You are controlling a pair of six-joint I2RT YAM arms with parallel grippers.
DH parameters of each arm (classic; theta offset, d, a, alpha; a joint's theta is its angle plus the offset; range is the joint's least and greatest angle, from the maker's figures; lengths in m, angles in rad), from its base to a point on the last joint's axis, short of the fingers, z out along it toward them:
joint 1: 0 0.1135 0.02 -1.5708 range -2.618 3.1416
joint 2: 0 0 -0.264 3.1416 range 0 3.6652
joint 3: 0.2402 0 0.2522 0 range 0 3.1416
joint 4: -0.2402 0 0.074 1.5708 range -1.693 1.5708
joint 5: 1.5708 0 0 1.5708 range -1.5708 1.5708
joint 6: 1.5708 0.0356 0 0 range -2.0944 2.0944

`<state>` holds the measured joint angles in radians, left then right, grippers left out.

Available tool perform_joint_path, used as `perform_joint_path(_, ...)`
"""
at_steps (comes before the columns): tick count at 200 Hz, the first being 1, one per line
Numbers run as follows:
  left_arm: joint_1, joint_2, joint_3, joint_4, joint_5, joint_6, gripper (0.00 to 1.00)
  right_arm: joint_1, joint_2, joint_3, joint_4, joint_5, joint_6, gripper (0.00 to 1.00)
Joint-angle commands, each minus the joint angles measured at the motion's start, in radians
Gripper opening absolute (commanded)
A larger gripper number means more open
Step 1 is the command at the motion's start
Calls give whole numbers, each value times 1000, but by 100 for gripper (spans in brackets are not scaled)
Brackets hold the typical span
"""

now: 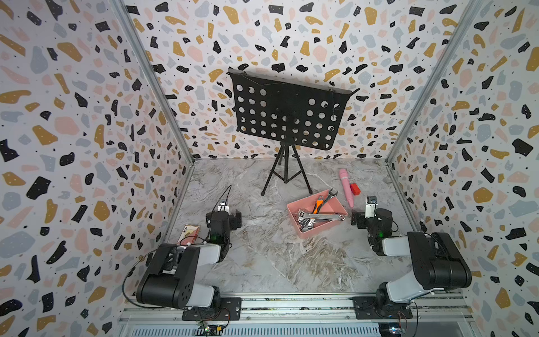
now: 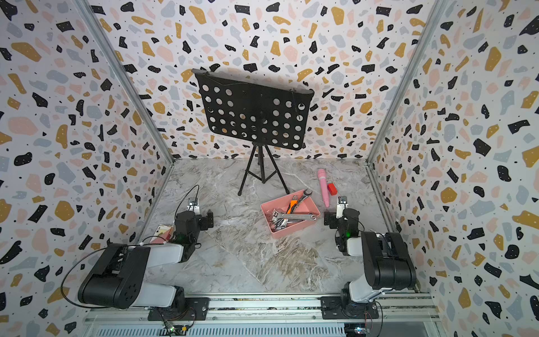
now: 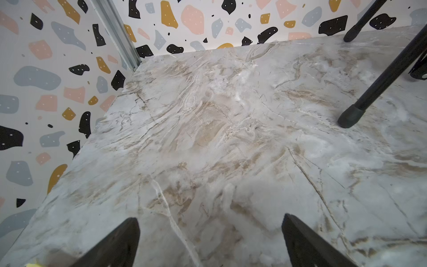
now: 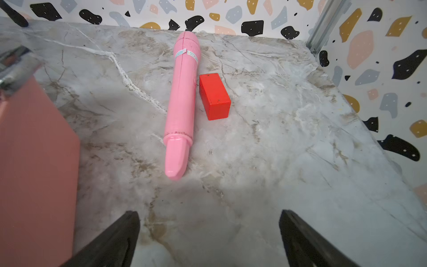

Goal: Take out the wrench from the storage box
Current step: Adjust the storage box at the center of the board.

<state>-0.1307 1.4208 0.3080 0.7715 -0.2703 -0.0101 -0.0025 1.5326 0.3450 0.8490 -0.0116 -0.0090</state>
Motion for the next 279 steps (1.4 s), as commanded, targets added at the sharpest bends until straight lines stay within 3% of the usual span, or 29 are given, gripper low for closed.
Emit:
perform_joint_path(1,6,-9,14,38,14,11,100,2,-20,22,9,1,-5,100)
perform_joint_path(145,11,-5,24,28,24,10,100,2,-22,19,9,1,-5,100)
perform_joint_path(165,11,-32,23,15,42,17,100,2,-44,32,-28,44,12,100)
perform_joint_path(189,11,-114,103,-186,69,31,100,2,-129,71,-167,-1,-7,100)
perform_joint_path(226,9,-244,149,-329,140,37,100,2,-282,101,-331,-13,17,100)
perform_joint_path(279,8,-322,403,-776,401,-23,100,2,-472,287,-822,-107,200,100)
